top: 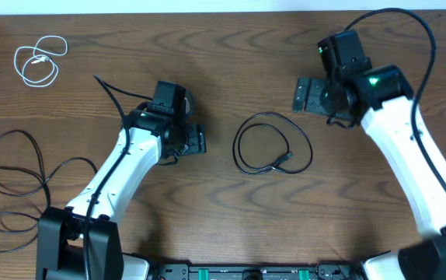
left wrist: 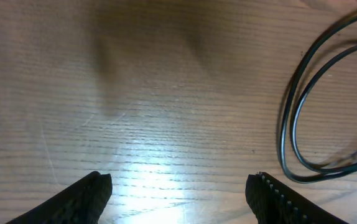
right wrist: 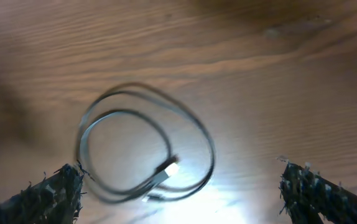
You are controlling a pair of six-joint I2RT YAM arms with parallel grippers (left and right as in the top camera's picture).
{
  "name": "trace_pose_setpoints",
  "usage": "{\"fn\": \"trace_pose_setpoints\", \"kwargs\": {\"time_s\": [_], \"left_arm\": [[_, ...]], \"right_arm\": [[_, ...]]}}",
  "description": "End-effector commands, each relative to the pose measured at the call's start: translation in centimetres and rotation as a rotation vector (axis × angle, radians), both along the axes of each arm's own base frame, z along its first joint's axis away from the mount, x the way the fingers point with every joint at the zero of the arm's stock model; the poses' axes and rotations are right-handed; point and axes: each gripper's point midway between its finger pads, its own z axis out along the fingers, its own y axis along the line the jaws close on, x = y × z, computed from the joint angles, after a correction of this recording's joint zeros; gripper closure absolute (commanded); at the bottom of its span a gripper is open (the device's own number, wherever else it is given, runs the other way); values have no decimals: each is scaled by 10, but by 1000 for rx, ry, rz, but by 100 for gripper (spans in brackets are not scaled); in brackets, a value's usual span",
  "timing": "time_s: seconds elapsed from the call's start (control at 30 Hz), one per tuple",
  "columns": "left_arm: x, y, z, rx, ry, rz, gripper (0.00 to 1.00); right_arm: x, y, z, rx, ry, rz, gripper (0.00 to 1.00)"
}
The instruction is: Untangle cables
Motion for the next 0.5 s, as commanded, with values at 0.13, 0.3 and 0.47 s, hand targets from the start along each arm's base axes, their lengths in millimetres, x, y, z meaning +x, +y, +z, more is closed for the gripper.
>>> {"fn": "trace_pose_setpoints", "kwargs": {"time_s": [0.13,0.3,0.47], "left_arm": [[-8,-4,-8,16,35,27,25],[-9,-7,-8,16,35,17,26],[-9,-7,-8,17,35,18,26]], "right_arm": [[10,32,-68,8,135,307,1],[14,37,-105,-17,199,351,9],[20,38,-135,-27,242,353,15]]}}
